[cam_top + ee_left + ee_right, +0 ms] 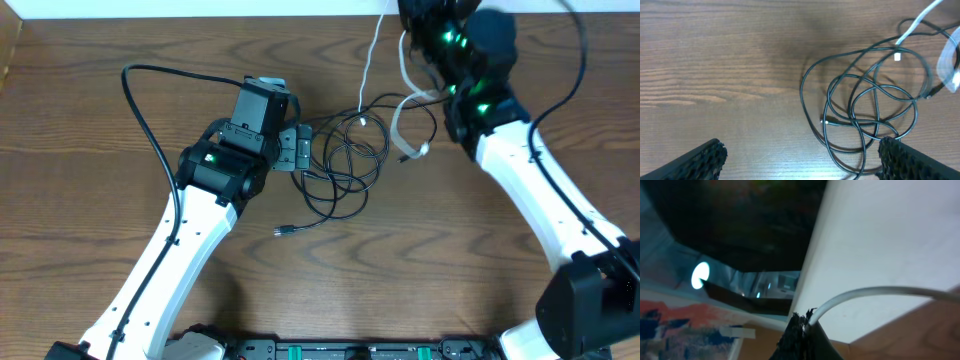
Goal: Untangle cables
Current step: 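Pull the white cable far up and rightward off the table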
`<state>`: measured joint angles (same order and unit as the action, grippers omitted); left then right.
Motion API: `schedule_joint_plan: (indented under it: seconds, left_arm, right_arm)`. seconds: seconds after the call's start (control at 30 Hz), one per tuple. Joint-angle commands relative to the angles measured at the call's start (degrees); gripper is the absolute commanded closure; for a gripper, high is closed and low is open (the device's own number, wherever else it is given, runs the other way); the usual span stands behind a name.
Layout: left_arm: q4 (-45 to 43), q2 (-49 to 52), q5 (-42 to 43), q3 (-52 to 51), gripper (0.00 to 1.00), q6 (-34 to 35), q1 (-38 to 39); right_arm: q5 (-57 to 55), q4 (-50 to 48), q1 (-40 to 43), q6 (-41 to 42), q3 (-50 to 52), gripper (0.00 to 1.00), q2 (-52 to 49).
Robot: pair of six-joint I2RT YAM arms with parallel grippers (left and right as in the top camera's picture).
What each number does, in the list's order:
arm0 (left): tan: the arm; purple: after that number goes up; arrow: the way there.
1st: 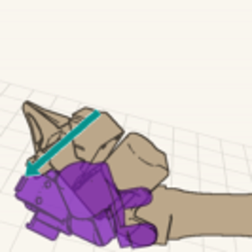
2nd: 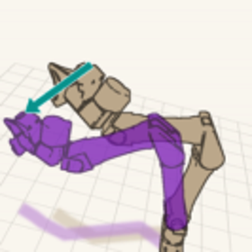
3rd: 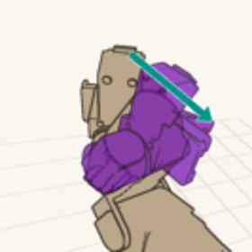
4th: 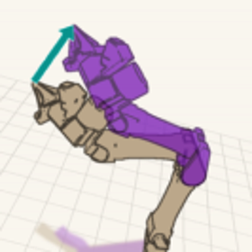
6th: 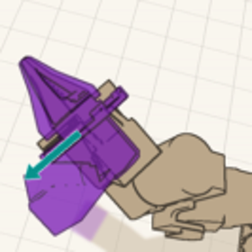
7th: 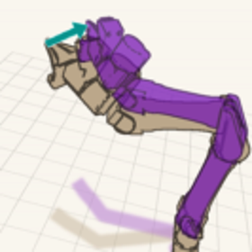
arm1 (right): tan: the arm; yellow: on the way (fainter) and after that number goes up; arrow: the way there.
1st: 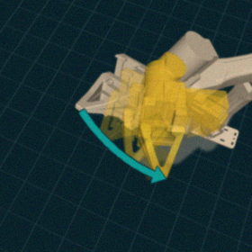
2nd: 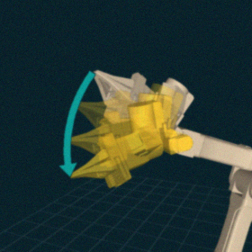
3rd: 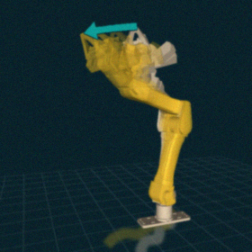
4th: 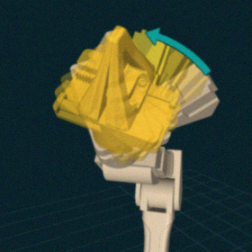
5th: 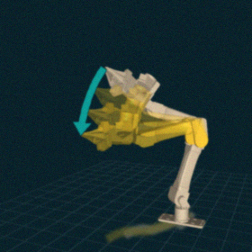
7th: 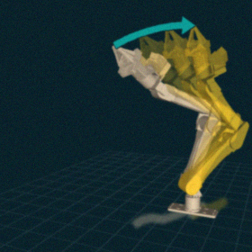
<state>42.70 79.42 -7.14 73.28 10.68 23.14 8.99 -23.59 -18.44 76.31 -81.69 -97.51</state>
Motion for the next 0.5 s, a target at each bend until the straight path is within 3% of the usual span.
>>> schedule_joint_plan:
  seconds: [0.0, 0.47]
  left_arm:
    - [0.2, 0.4, 0.3, 0.1, 0.02, 0.2, -0.2]
    - [0.2, 0.4, 0.3, 0.1, 0.02, 0.2, -0.2]
  right_arm:
    - [0.6, 4.9, 1.3, -5.7, -7.9, 0.99, 1.7]
    - [0.6, 19.0, 4.0, -10.8, -29.8, 0.99, 1.7]
